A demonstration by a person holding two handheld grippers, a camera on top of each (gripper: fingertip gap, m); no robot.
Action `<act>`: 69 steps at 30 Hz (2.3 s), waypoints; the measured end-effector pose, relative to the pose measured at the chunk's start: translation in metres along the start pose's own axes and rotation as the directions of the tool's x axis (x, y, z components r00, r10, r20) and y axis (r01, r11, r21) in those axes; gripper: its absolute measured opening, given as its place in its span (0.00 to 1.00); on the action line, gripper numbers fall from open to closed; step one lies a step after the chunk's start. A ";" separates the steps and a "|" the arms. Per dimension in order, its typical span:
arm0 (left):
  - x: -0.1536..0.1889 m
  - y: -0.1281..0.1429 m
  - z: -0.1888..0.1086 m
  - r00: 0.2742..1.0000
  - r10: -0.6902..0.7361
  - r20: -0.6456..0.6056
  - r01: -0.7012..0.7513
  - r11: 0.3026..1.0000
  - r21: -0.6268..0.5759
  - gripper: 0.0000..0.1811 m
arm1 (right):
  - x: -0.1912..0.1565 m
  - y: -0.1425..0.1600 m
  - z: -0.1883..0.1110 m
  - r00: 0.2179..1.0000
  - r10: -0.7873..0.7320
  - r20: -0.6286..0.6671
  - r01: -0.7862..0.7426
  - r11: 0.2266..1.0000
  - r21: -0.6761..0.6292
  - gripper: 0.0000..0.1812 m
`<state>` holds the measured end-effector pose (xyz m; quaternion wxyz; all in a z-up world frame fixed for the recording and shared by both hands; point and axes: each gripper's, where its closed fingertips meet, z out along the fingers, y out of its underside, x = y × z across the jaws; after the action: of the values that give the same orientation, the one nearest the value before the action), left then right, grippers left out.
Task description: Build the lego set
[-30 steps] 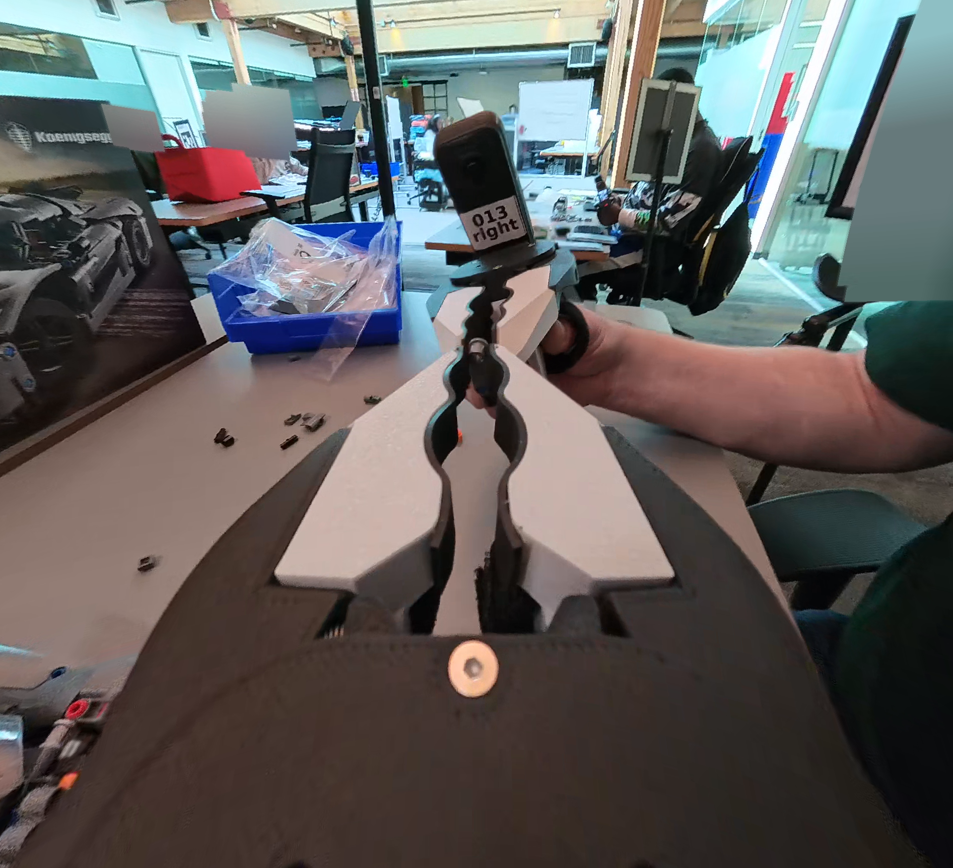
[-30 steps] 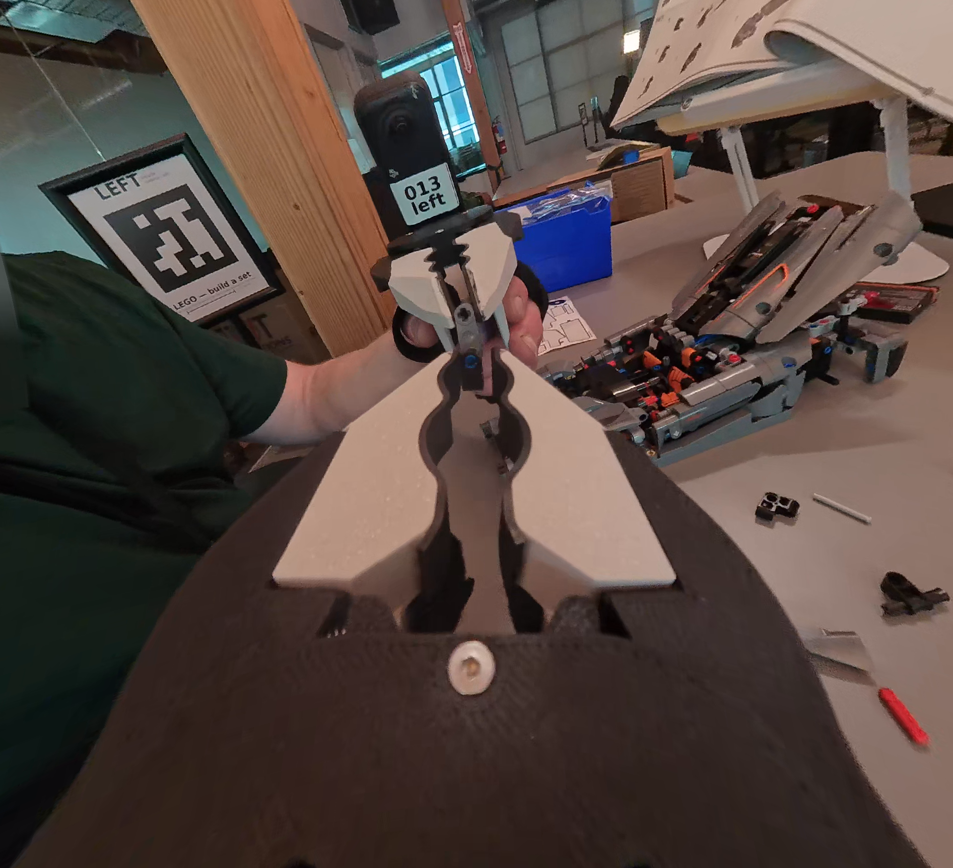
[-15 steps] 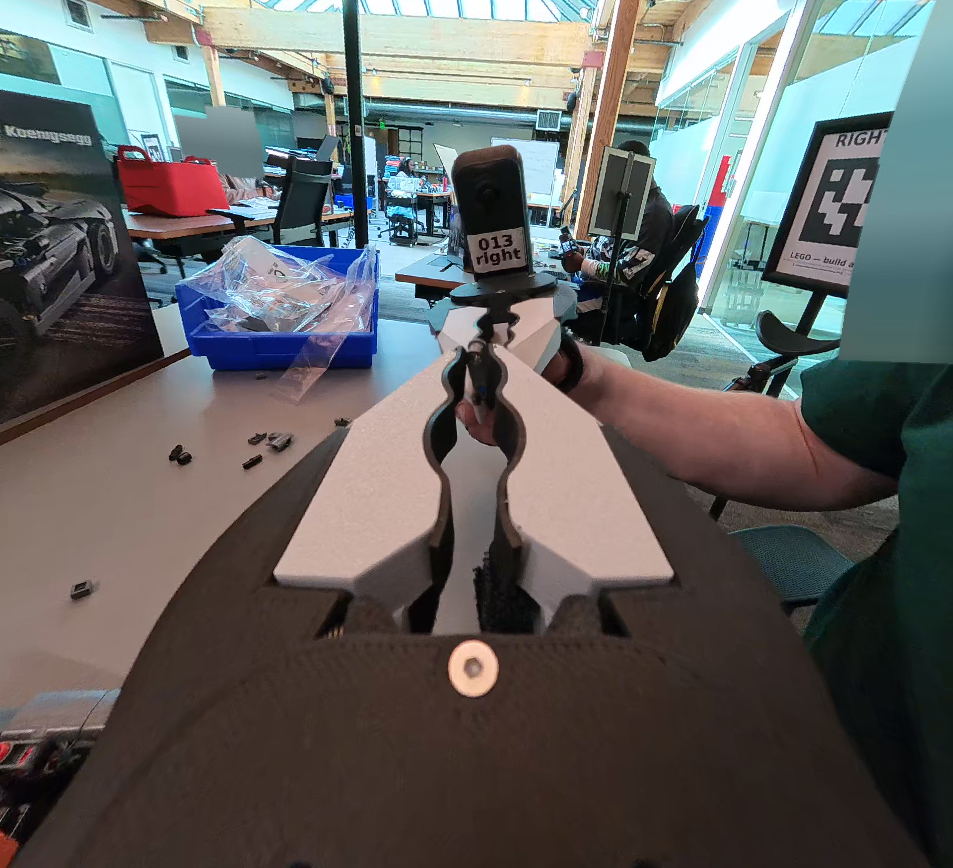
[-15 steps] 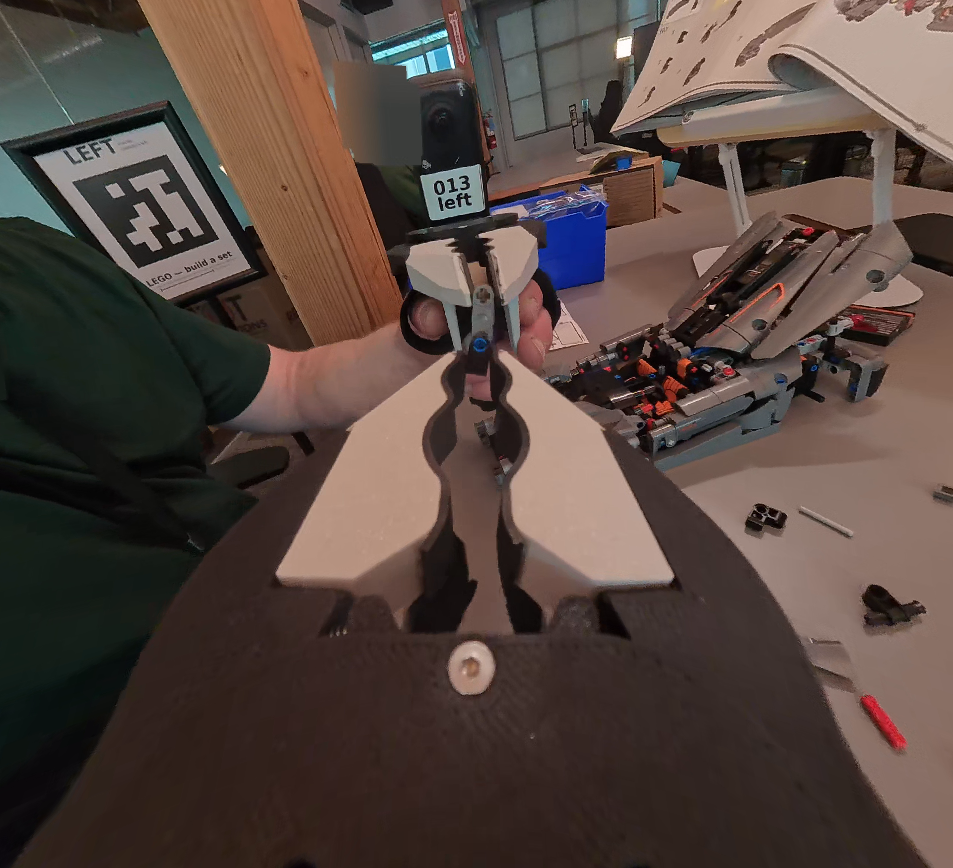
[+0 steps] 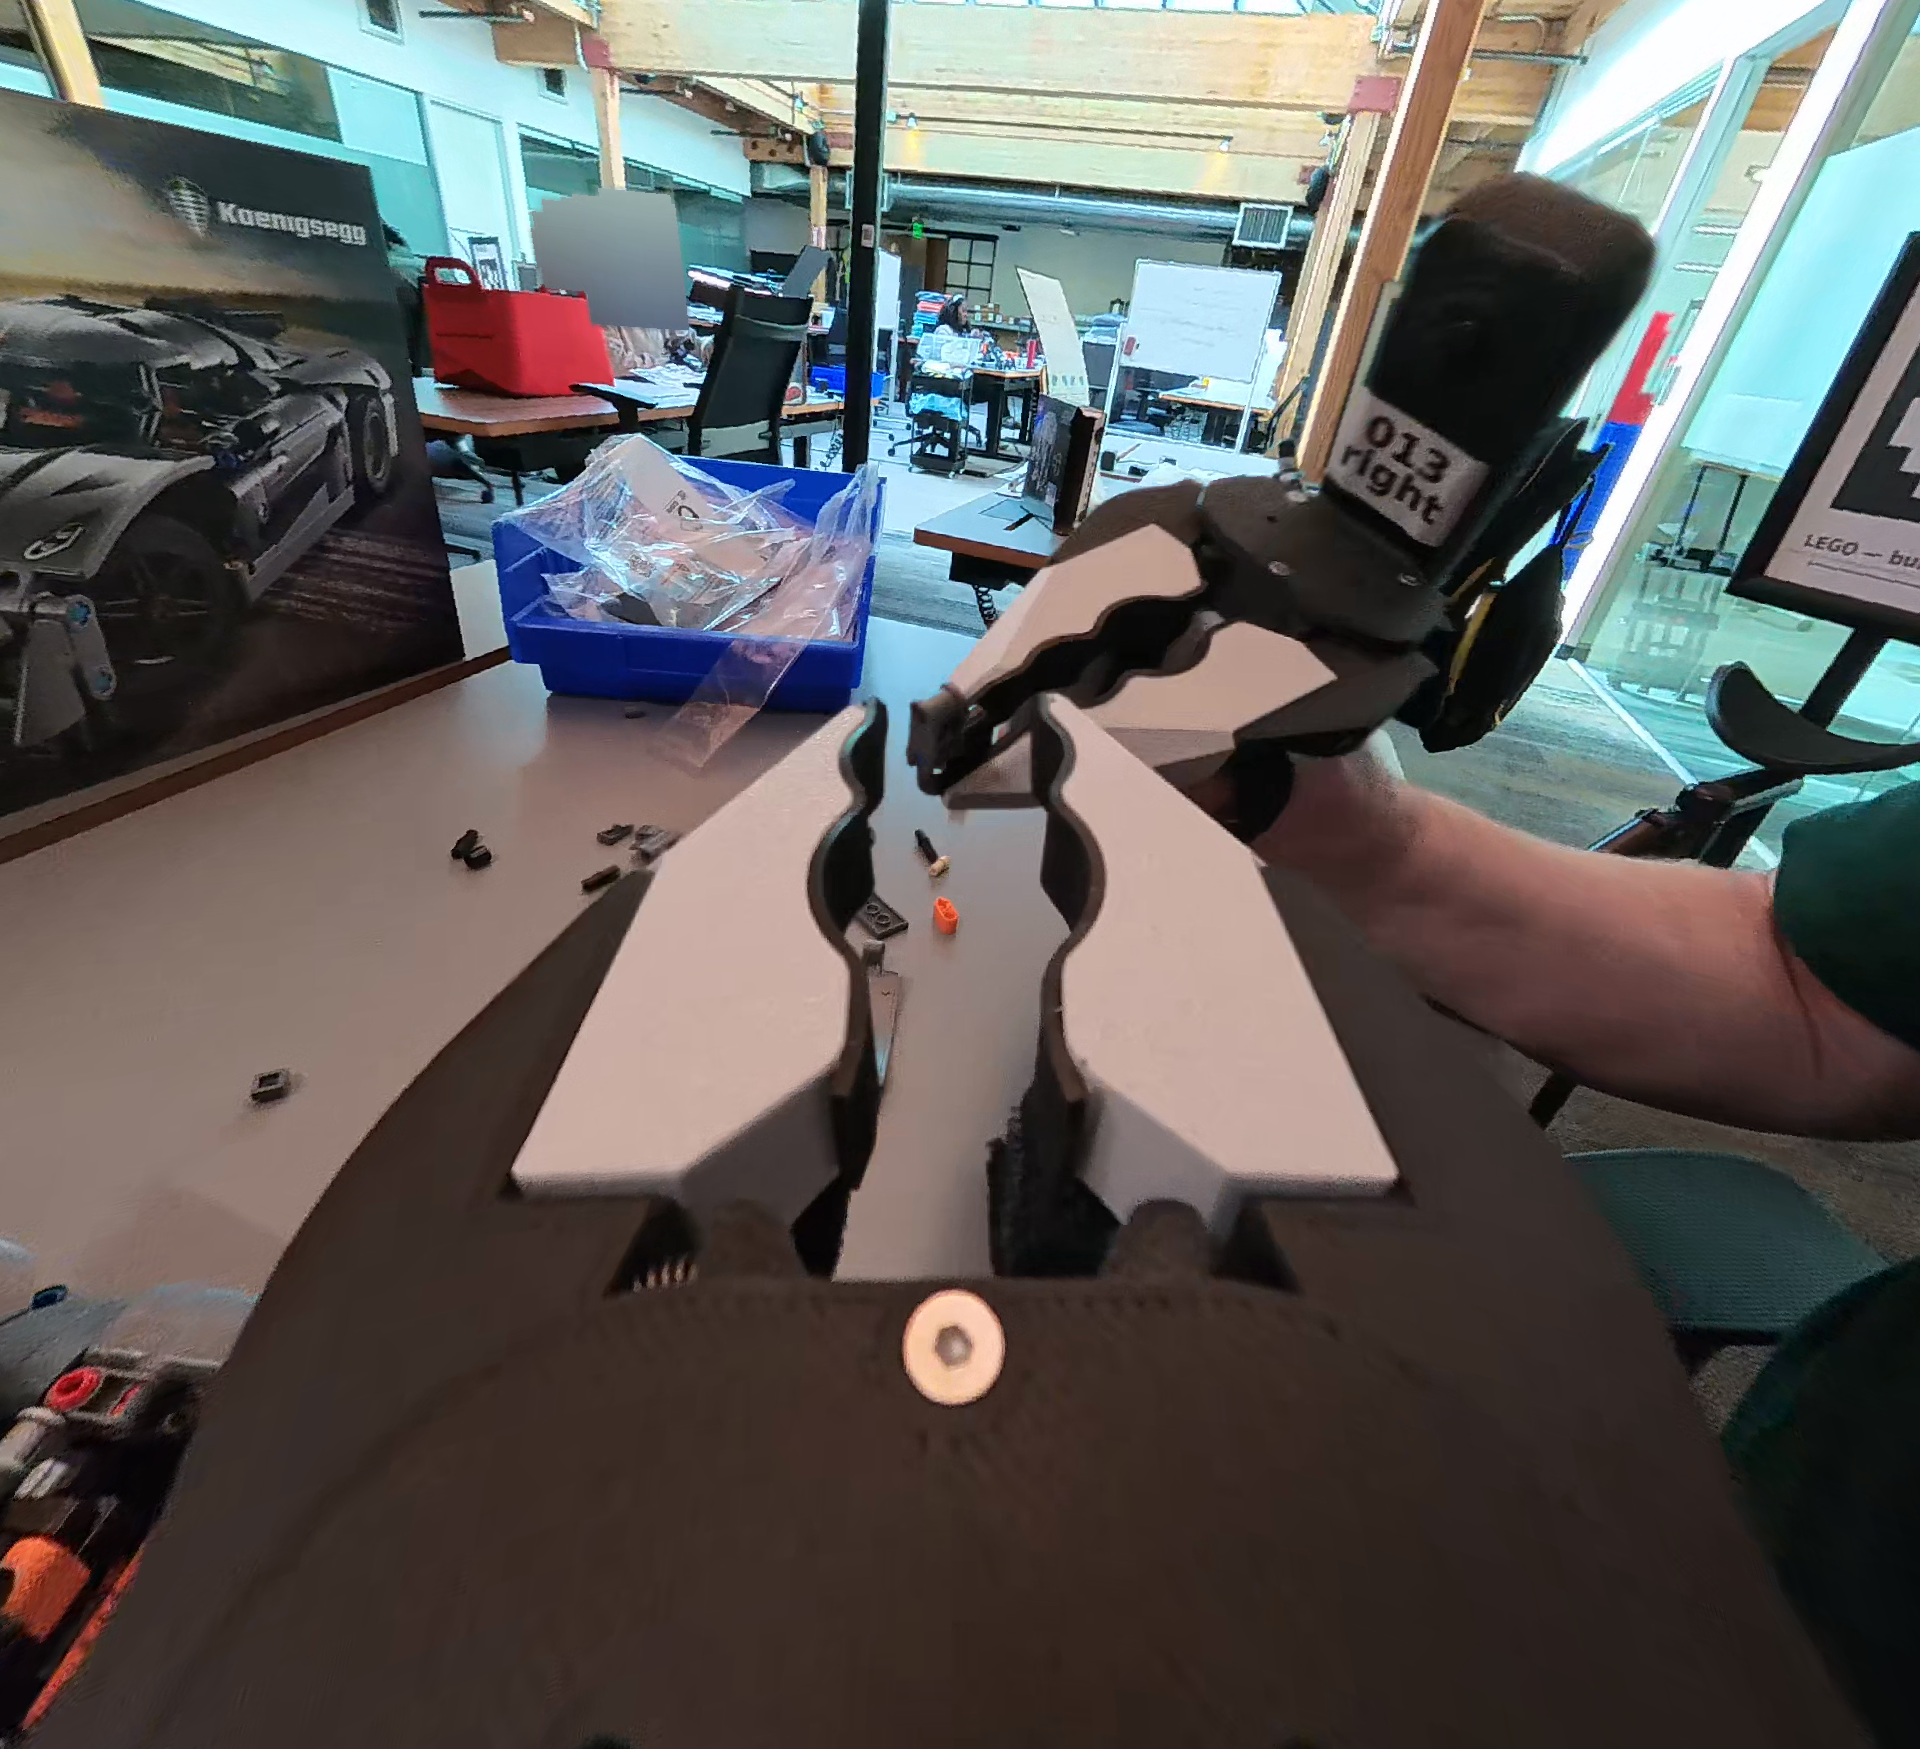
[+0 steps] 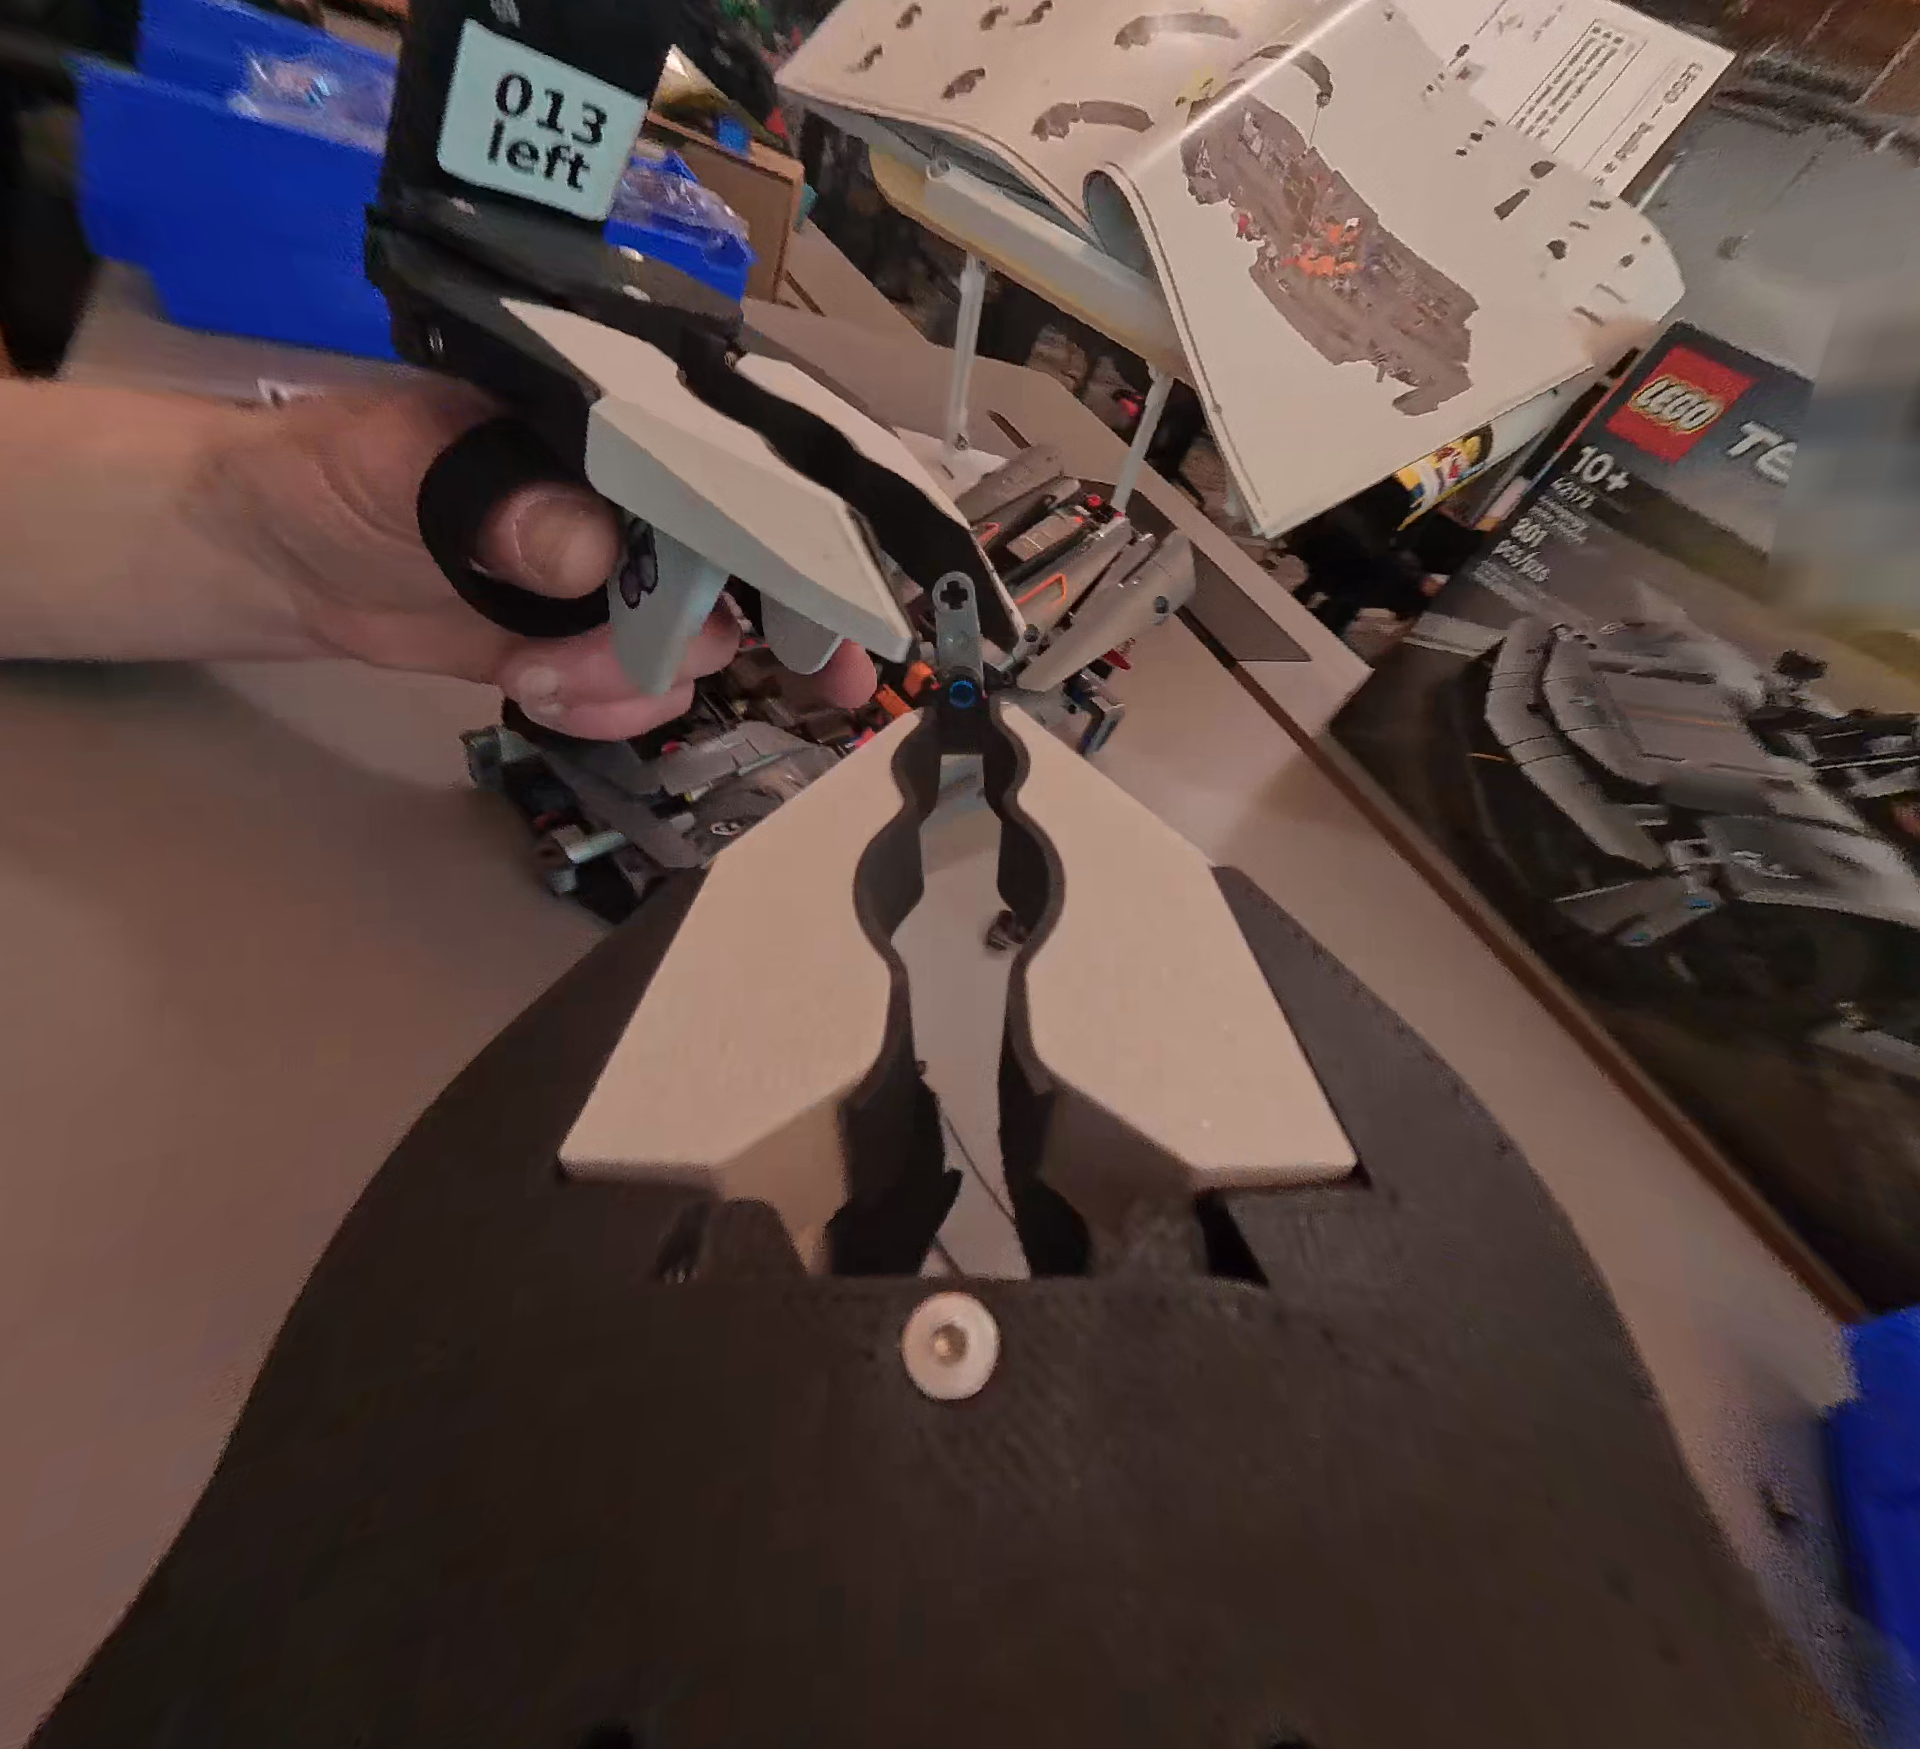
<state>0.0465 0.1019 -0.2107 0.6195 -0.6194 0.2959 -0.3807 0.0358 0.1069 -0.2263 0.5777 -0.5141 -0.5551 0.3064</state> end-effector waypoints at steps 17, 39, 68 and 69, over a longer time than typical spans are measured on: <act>0.008 -0.010 -0.008 0.996 0.084 -0.020 -0.083 0.996 0.027 0.08 | -0.002 -0.023 -0.005 0.967 -0.201 -0.157 0.209 0.977 0.035 0.15; 0.055 -0.053 -0.054 0.928 0.254 -0.272 -0.179 0.946 0.272 0.08 | 0.041 -0.034 -0.085 0.946 -0.059 -0.319 0.102 0.988 0.119 0.16; 0.033 -0.028 -0.071 0.905 0.228 -0.359 -0.200 0.973 0.113 0.08 | 0.087 0.194 -0.114 0.976 0.187 0.114 -0.050 0.698 -0.714 0.09; 0.033 -0.026 -0.070 0.904 0.227 -0.362 -0.202 0.974 0.108 0.08 | 0.085 0.196 -0.113 0.969 0.201 0.141 -0.041 0.698 -0.714 0.09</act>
<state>0.0023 0.0381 -0.1851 0.6110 -0.4785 0.4610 -0.4303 0.2030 0.2127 -0.3652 0.2538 -0.6965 -0.6518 0.1602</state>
